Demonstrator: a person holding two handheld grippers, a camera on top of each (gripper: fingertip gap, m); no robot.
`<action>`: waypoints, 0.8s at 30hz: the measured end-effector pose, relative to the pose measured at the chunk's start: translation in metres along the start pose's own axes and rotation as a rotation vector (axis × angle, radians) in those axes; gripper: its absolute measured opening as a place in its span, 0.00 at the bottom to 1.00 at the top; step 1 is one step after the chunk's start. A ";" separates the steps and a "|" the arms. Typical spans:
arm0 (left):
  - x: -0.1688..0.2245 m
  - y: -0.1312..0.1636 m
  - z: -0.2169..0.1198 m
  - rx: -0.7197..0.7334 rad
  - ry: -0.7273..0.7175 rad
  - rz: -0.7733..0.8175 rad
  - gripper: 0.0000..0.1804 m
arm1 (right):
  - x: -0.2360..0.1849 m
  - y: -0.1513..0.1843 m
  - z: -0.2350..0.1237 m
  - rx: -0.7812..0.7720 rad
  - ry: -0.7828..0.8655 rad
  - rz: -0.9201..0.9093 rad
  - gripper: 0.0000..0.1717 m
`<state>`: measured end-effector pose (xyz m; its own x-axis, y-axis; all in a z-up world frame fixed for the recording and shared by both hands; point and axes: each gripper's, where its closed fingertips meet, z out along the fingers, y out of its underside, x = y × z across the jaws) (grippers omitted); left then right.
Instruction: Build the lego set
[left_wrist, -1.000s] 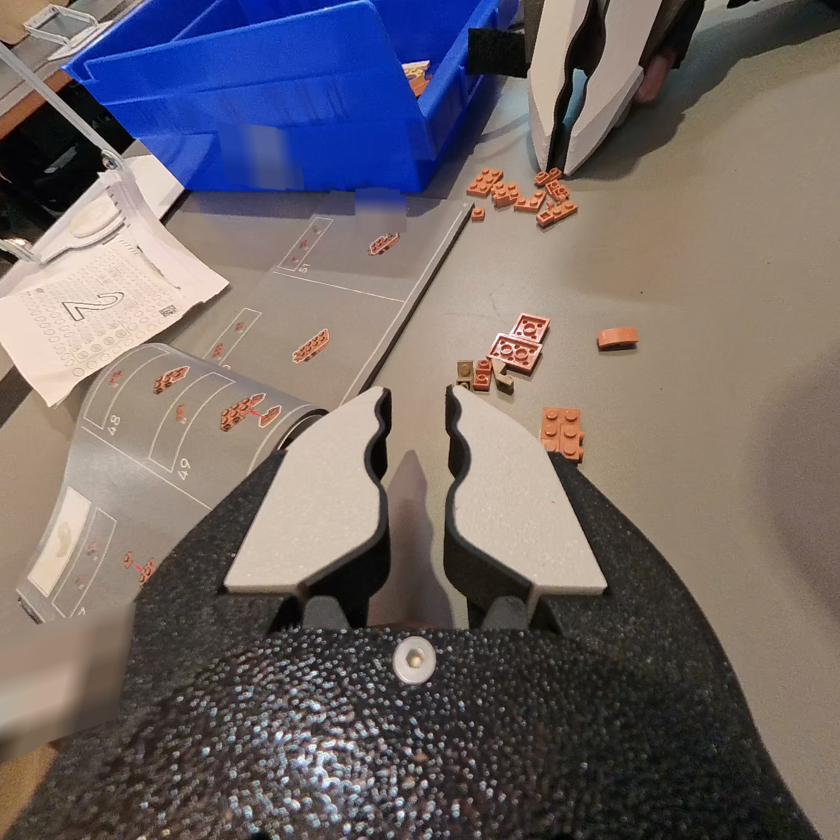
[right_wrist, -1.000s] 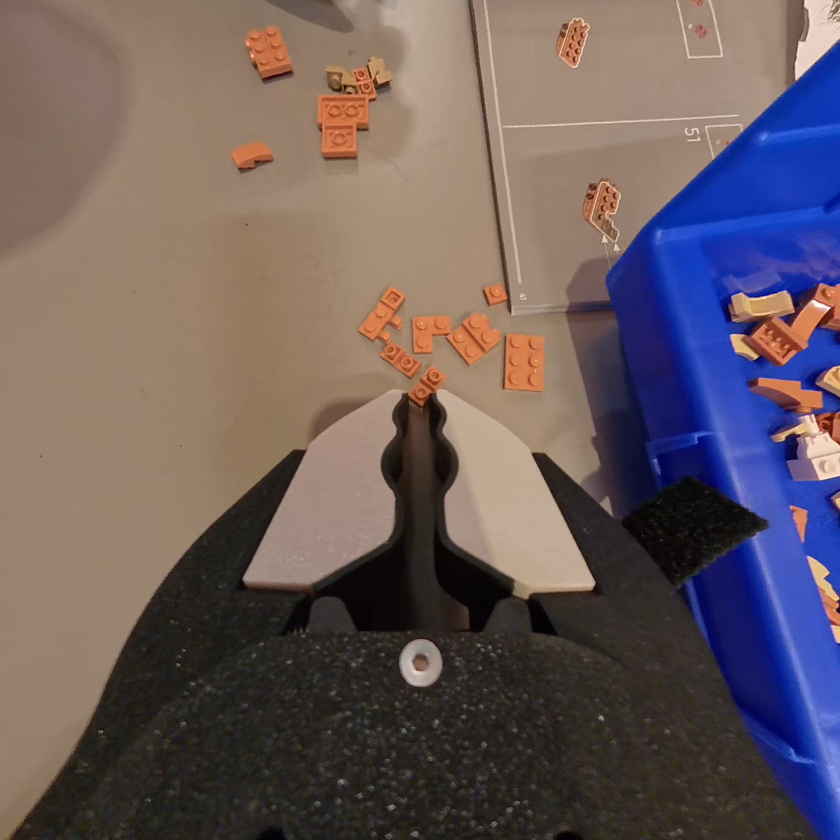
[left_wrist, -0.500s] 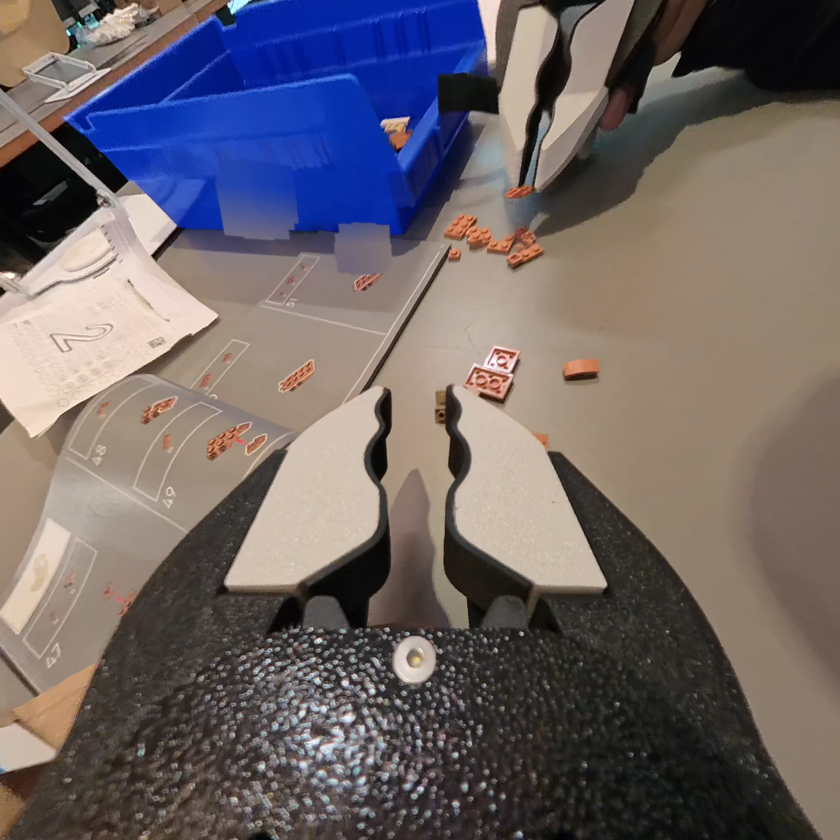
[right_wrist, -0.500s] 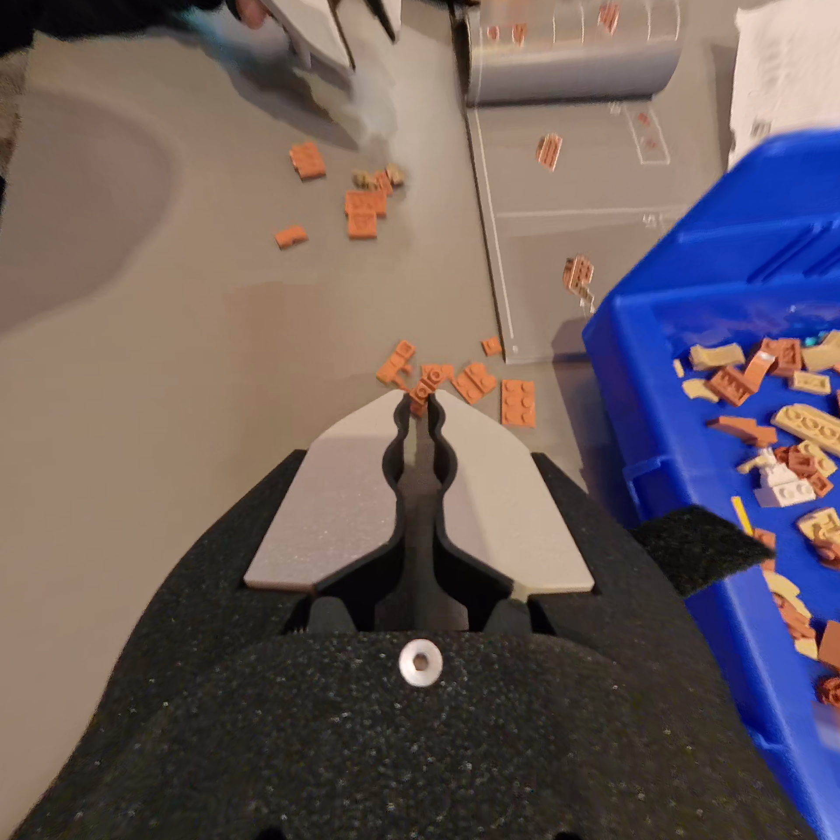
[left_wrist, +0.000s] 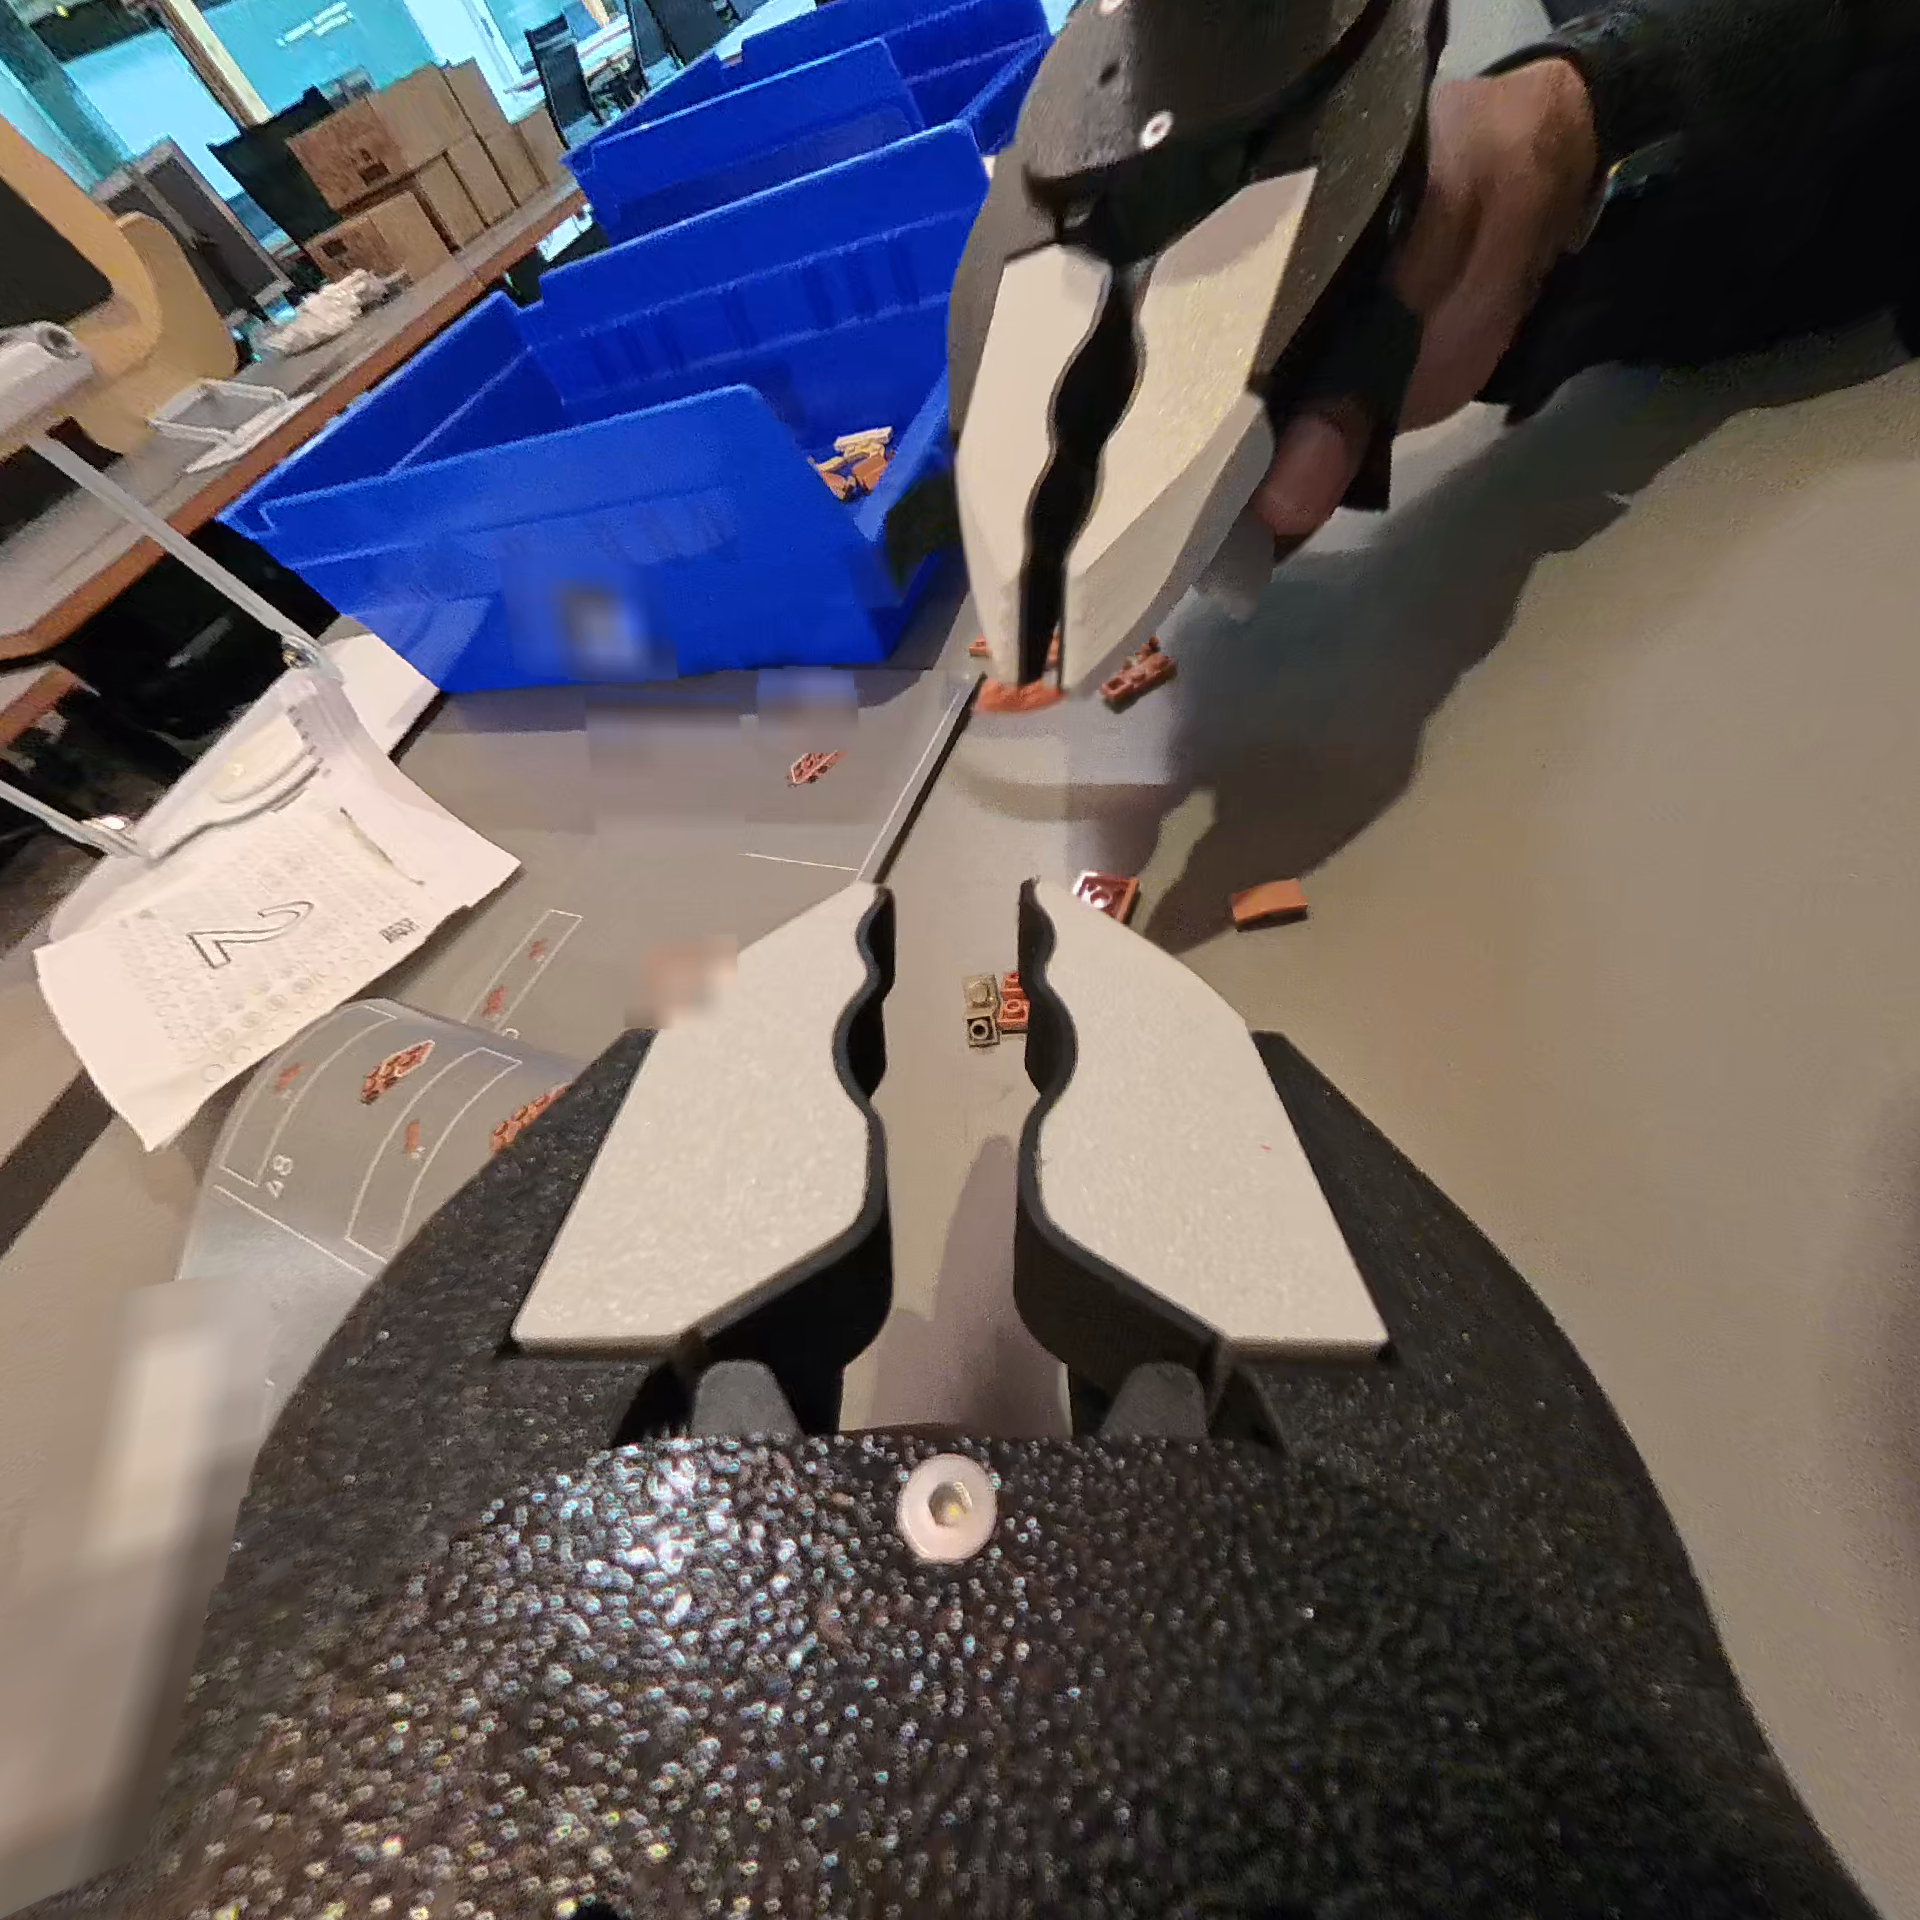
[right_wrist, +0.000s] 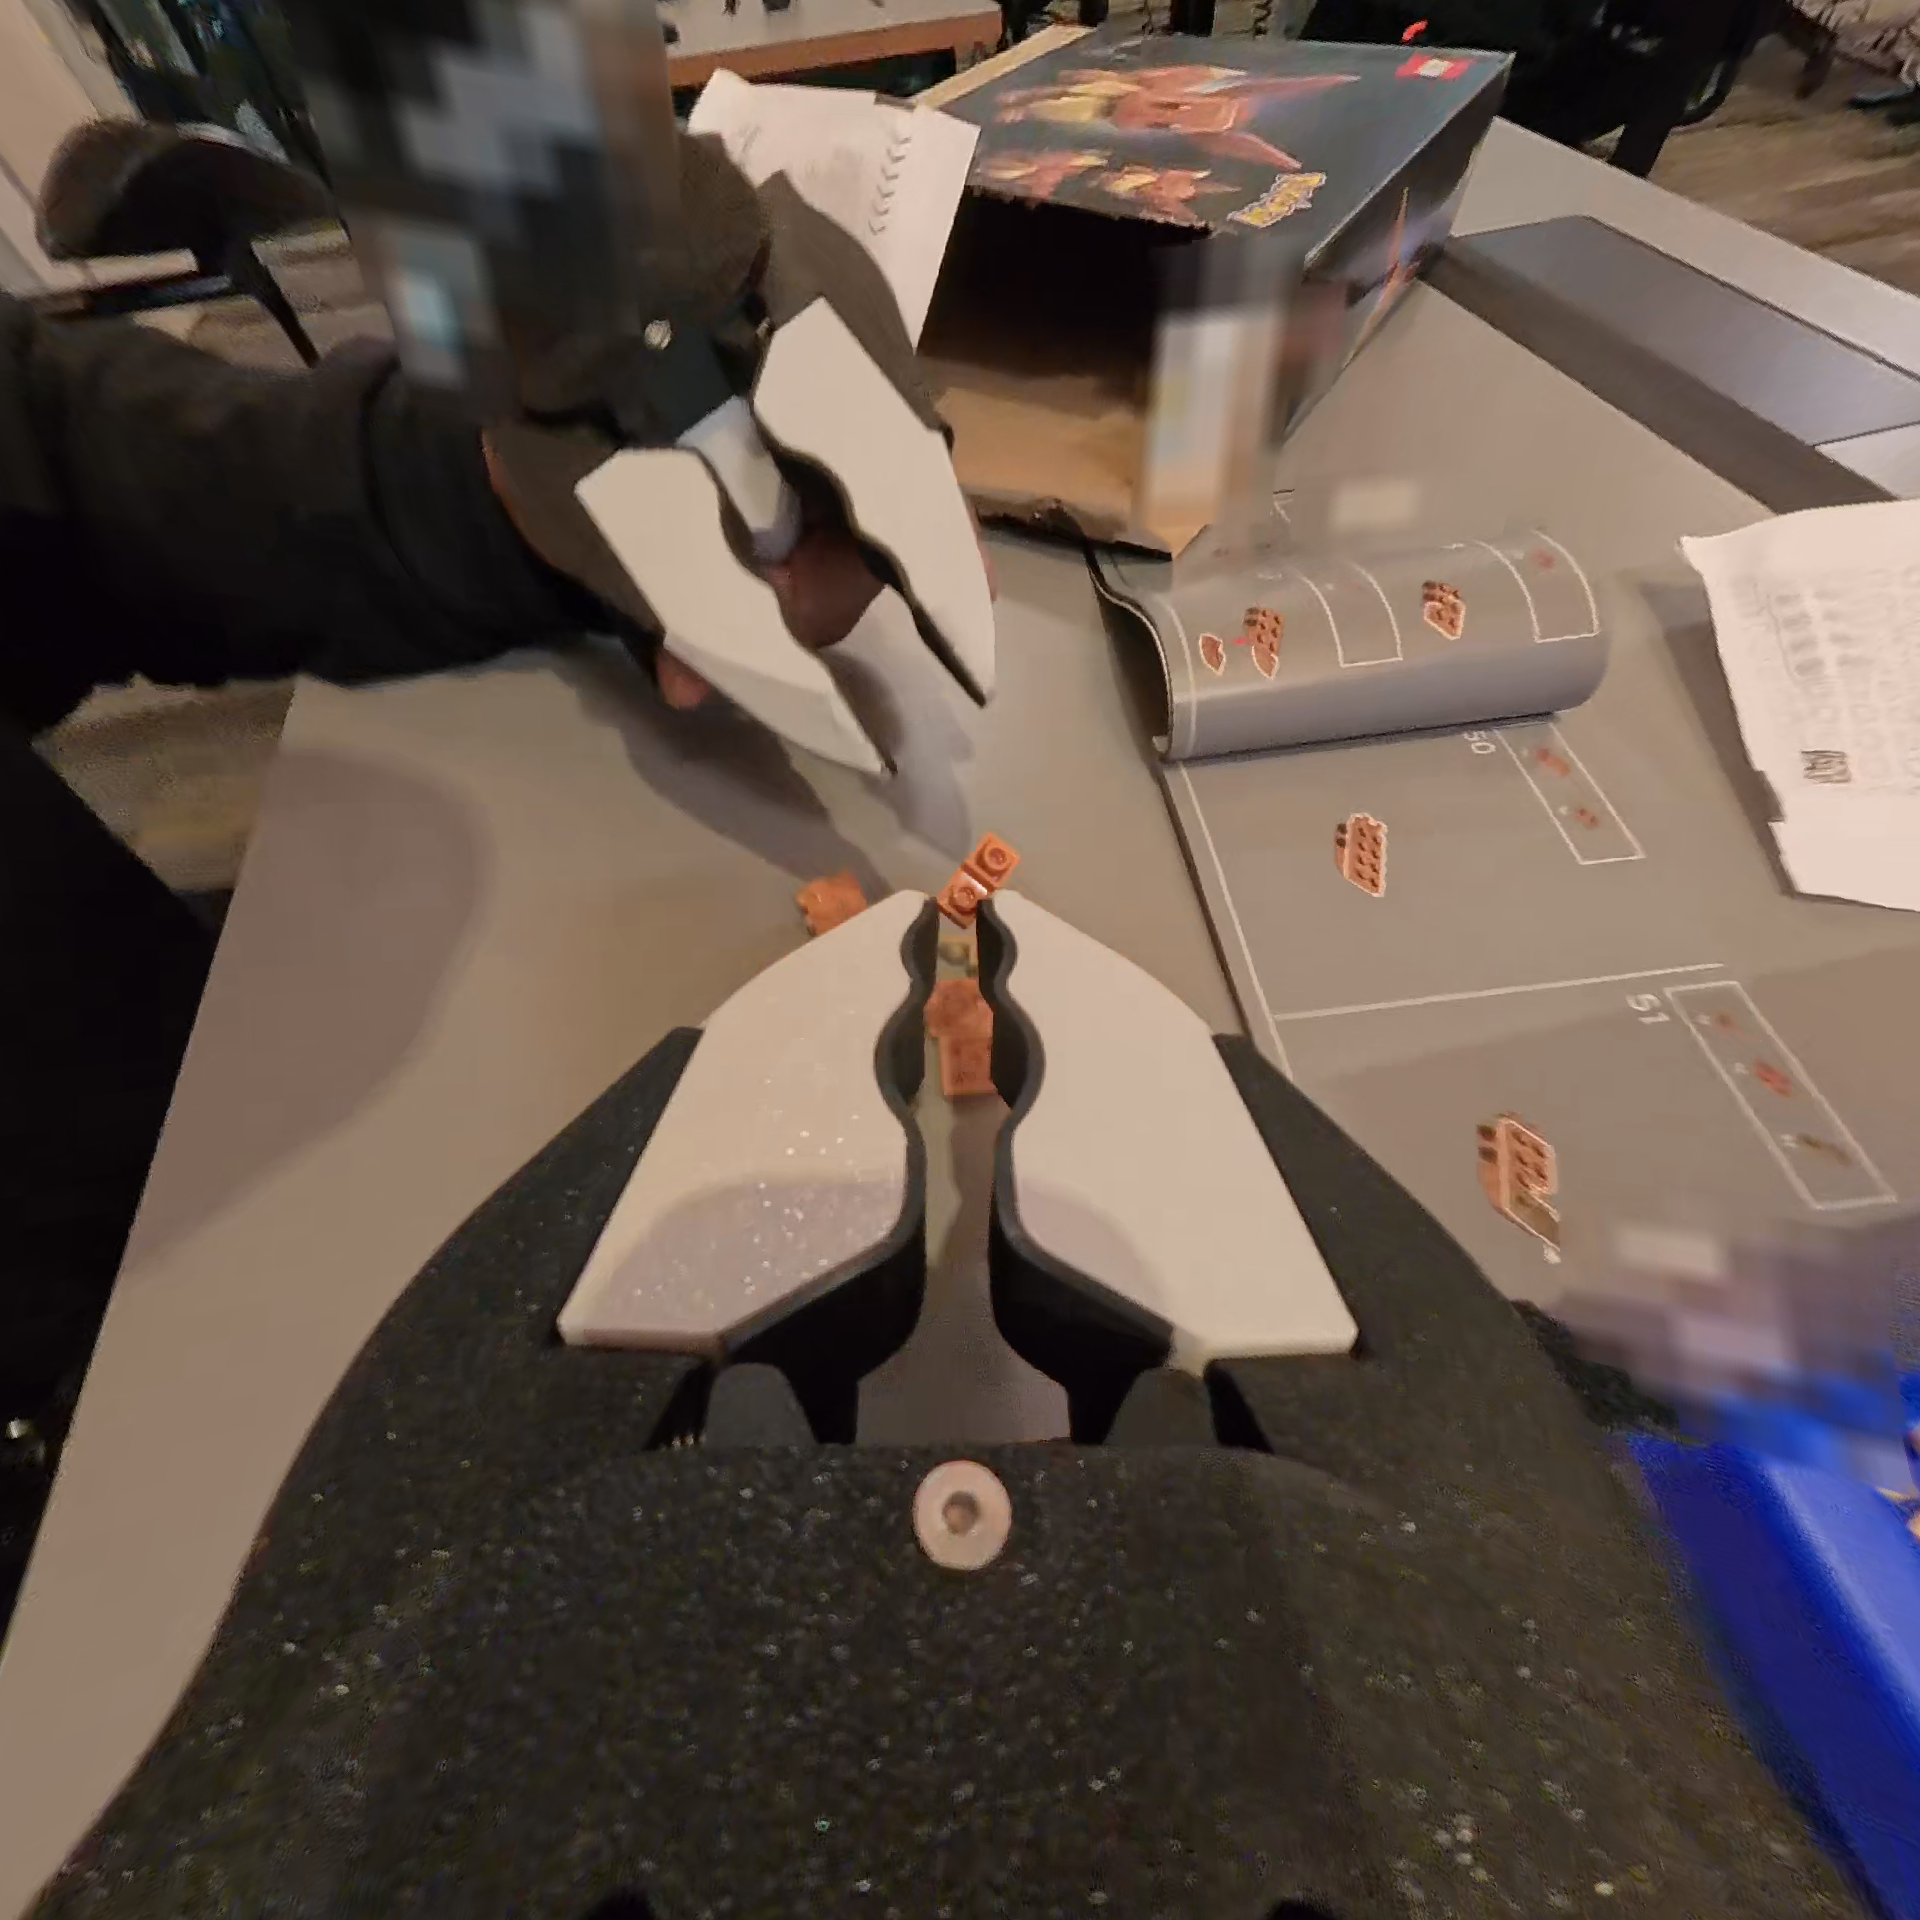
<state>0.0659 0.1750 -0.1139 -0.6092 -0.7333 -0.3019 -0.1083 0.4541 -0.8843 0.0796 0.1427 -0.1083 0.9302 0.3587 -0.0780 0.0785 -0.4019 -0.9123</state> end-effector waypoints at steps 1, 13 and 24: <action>0.001 -0.001 0.000 -0.001 -0.006 0.018 0.12 | -0.002 -0.002 0.006 0.011 -0.006 0.027 0.04; 0.001 0.000 0.005 -0.060 -0.114 0.246 0.11 | -0.006 -0.004 0.016 0.078 -0.012 0.143 0.00; -0.033 0.024 -0.030 -0.178 -0.098 0.162 0.13 | 0.006 0.018 0.009 -0.020 0.051 0.059 0.00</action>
<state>0.0601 0.2253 -0.1145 -0.5521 -0.6854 -0.4748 -0.1576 0.6450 -0.7478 0.0835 0.1454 -0.1291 0.9505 0.2906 -0.1098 0.0299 -0.4375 -0.8987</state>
